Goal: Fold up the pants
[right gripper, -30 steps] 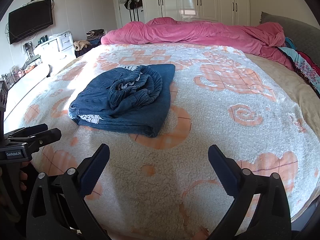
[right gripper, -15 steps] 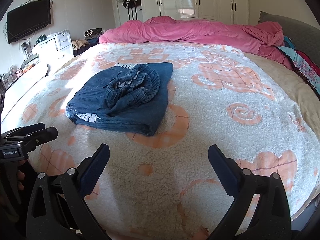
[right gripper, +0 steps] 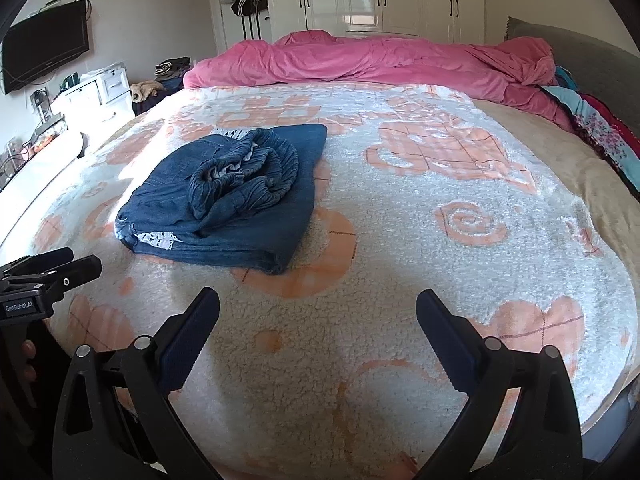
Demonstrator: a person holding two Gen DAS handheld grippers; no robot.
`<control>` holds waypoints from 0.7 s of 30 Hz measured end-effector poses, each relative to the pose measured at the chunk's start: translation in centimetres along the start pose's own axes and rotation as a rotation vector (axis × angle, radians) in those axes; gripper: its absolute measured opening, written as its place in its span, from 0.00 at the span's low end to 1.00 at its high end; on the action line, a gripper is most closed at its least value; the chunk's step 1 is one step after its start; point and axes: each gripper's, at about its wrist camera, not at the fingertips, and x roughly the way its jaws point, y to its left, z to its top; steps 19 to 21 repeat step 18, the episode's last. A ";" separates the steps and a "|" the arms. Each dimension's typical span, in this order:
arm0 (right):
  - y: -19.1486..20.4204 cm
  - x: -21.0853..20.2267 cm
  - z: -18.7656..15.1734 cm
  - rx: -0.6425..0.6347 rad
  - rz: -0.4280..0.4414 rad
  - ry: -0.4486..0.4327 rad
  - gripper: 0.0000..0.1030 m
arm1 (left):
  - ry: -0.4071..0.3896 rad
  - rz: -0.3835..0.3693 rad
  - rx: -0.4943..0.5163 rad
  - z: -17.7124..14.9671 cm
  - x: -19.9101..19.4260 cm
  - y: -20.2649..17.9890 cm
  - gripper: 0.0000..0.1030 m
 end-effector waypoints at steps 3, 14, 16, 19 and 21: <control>-1.1 -0.1 0.8 0.008 -0.032 0.007 0.95 | 0.003 0.014 -0.005 0.5 0.0 0.7 0.91; -17.4 3.4 7.9 0.199 -0.213 0.095 0.95 | 0.039 0.171 -0.182 8.9 2.8 12.9 0.91; -21.4 5.3 8.6 0.279 -0.247 0.130 0.95 | 0.067 0.268 -0.218 10.5 5.1 16.4 0.91; -24.9 7.3 9.0 0.318 -0.296 0.144 0.95 | 0.110 0.322 -0.266 11.9 8.0 20.0 0.91; -24.9 7.3 9.0 0.318 -0.296 0.144 0.95 | 0.110 0.322 -0.266 11.9 8.0 20.0 0.91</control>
